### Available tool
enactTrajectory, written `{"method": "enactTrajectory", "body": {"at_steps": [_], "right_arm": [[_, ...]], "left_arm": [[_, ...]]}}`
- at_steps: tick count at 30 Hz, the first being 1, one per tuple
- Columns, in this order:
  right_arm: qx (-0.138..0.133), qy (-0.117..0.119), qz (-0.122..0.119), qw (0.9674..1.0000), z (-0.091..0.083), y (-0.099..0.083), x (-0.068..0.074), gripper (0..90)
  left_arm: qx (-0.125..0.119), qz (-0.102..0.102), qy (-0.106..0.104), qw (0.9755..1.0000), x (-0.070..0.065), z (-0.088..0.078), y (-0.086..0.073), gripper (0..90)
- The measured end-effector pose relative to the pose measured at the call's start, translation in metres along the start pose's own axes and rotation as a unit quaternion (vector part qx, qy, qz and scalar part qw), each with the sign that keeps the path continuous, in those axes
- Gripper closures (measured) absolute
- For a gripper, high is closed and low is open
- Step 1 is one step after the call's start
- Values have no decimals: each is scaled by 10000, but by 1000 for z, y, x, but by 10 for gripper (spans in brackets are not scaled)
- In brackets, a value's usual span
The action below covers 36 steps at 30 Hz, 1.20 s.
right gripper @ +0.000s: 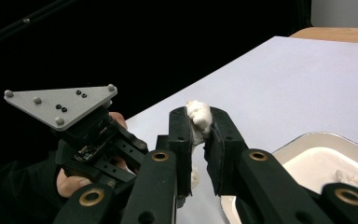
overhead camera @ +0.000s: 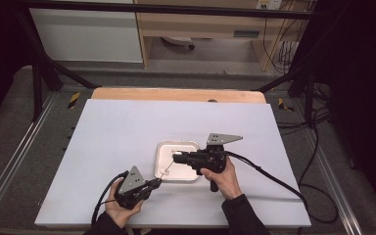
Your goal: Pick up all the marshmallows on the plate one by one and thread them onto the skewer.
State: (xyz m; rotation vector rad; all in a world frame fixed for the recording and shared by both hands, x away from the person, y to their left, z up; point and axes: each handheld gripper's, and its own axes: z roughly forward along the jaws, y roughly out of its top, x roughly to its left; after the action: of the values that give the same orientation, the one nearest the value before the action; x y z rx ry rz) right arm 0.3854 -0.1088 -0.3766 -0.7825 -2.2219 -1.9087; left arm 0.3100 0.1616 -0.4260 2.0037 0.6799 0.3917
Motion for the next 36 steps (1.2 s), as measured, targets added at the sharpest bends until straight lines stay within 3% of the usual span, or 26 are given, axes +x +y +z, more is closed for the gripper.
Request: {"method": "enactTrajectory", "body": {"at_steps": [30,36], "right_arm": [[-154,60,-71,9998,2,-5,2,820],[-184,72,-79,9998,1,-6,2,822]], "left_arm": [[-150,-77,-51,9998,-4,0,1,890],[-157,-60,22,9999,-4,0,1,890]]}}
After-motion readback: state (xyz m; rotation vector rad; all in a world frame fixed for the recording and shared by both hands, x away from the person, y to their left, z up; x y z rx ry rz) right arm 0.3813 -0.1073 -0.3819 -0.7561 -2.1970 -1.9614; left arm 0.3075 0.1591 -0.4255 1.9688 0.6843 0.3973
